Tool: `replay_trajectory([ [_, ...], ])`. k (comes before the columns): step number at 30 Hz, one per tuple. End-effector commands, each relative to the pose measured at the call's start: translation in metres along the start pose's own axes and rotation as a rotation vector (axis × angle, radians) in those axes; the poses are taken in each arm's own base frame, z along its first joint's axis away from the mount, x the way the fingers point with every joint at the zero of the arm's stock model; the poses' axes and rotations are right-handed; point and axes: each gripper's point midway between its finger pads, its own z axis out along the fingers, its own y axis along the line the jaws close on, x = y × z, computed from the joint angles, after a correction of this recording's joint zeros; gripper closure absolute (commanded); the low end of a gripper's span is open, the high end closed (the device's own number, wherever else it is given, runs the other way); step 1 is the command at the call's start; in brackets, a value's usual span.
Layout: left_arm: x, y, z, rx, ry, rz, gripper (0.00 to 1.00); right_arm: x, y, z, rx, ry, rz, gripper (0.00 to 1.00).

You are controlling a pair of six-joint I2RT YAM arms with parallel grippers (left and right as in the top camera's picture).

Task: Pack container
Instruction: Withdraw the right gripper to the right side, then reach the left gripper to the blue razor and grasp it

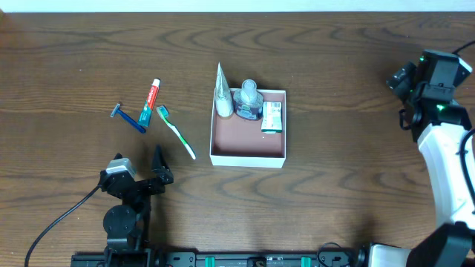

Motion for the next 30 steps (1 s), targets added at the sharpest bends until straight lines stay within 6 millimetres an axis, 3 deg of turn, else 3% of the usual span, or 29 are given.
replay_trajectory([
  [1,0.018,0.006,0.001,-0.019,0.052,0.024,0.02,0.006,-0.01,0.011,0.034,0.027,-0.003,0.01],
  [8,0.001,-0.002,0.0,0.009,0.011,-0.057,0.02,0.018,-0.002,0.018,-0.009,0.08,-0.008,0.01],
  [13,-0.042,-0.009,-0.016,-0.013,0.037,-0.061,0.02,0.018,-0.002,0.018,-0.009,0.08,-0.008,0.01],
  [18,-0.087,-0.006,-0.025,-0.147,0.227,-0.075,0.02,0.018,-0.002,0.018,-0.009,0.08,-0.008,0.01],
  [25,-0.126,-0.036,-0.001,-0.151,0.615,-0.098,0.02,0.018,-0.002,0.018,-0.009,0.08,-0.008,0.01],
  [30,-0.111,-0.043,0.029,-0.132,0.749,-0.119,0.02,0.018,-0.002,0.018,-0.009,0.08,-0.008,0.01],
])
